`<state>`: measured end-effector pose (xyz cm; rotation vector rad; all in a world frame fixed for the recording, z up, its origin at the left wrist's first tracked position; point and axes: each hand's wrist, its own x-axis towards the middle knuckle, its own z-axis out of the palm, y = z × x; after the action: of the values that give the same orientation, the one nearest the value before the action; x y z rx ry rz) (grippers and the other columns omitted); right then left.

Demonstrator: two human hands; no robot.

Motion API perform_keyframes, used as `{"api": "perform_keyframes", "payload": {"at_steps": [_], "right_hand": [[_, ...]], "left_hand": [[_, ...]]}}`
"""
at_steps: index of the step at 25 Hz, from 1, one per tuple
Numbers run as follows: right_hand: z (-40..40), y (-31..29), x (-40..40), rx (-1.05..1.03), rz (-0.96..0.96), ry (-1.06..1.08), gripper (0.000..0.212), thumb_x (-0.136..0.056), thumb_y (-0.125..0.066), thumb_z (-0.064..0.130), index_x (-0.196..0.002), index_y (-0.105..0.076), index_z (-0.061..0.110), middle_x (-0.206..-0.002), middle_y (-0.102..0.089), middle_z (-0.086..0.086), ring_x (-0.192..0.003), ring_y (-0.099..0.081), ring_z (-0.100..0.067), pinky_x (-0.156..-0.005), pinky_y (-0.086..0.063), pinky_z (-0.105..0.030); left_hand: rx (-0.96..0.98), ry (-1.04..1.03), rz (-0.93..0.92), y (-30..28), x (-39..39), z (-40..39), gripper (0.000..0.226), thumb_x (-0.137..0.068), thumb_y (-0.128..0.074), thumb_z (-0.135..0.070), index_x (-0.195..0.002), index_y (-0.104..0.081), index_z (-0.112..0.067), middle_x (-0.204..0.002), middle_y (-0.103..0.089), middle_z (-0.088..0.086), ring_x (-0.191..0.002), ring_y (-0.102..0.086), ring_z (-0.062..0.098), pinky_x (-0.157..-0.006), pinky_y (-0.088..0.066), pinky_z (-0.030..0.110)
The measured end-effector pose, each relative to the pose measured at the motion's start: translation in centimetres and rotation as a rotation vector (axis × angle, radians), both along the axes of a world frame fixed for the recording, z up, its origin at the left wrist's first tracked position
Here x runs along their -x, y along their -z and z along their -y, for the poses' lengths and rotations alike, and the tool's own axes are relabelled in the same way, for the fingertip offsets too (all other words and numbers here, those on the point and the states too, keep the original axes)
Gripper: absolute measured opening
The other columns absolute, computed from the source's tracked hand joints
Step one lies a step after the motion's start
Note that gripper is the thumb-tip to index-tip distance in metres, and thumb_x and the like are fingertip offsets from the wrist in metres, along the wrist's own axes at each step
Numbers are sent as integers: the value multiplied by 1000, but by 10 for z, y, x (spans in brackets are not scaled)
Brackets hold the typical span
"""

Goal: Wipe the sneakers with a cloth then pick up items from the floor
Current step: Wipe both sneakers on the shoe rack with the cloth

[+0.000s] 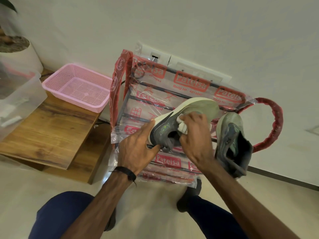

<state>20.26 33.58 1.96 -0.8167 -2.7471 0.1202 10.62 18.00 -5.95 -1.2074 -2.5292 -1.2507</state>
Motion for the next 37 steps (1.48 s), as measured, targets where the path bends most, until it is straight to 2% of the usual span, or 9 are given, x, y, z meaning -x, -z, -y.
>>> {"api": "perform_keyframes", "payload": {"at_steps": [6,10,12,19,23,25,28,33,37], "right_hand": [[15,-16,-50,-73,90,-380,62,-70,-69,-7,-129,-65,11,-123,-63,-5,-112,-49,-25,-93,-37,-29],[-16,-22,-40,-5,-193,12,56,-72,-61,-9,-124,-67,10,-116,-62,-8,-109,-49,-31,-94,-37,-33],[-14,-17,-21,6,-128,111,56,-71,-62,-5,-125,-66,10,-116,-61,-9,-108,-48,-31,-97,-41,-41],[53,-14,3,3,-14,-155,46,-73,-73,4,-118,-69,12,-112,-63,-4,-104,-45,-24,-91,-43,-34],[71,-14,-21,-68,38,-303,45,-72,-73,3,-117,-70,9,-112,-66,-8,-103,-53,-28,-88,-50,-39],[46,-17,-25,-165,55,-265,47,-72,-72,7,-119,-69,8,-114,-66,-11,-105,-55,-31,-88,-52,-43],[12,-27,-19,-100,-25,-96,49,-69,-70,-3,-117,-70,9,-113,-65,-11,-106,-52,-35,-92,-47,-45],[50,-15,-35,-324,148,-584,40,-83,-61,8,-123,-66,8,-118,-63,-8,-105,-55,-30,-85,-51,-44],[14,-25,-21,-360,141,-367,53,-70,-81,9,-122,-67,7,-118,-64,-13,-104,-55,-34,-82,-53,-45]], "left_hand": [[-10,22,-78,2,-2,1,85,-71,-89,-34,-144,-51,-13,-135,-63,11,-106,-71,28,-81,-61,45],[-8,21,-100,0,-7,-1,88,-70,-90,-35,-145,-50,-14,-135,-63,11,-108,-71,27,-81,-62,45],[-11,14,-126,-1,-9,-2,87,-69,-91,-34,-144,-52,-13,-134,-64,11,-107,-71,28,-81,-62,44],[-23,40,-104,1,-5,0,78,-76,-84,-39,-143,-53,-13,-130,-67,10,-95,-73,24,-77,-62,38],[-52,46,-129,-1,-7,0,80,-75,-87,-35,-142,-53,-10,-130,-66,12,-98,-73,27,-76,-63,42],[-35,33,-134,1,-7,-2,83,-73,-88,-38,-143,-52,-13,-133,-65,11,-103,-72,25,-78,-63,42],[-23,25,-108,3,-6,-3,85,-71,-89,-36,-144,-51,-13,-136,-63,11,-108,-71,25,-80,-62,43],[-42,43,-171,-2,-6,-2,74,-78,-74,-38,-143,-52,-10,-131,-65,15,-103,-72,28,-77,-63,45],[-16,21,-114,-1,-6,-3,85,-70,-89,-37,-142,-53,-11,-133,-64,13,-107,-71,27,-83,-61,43]]}}
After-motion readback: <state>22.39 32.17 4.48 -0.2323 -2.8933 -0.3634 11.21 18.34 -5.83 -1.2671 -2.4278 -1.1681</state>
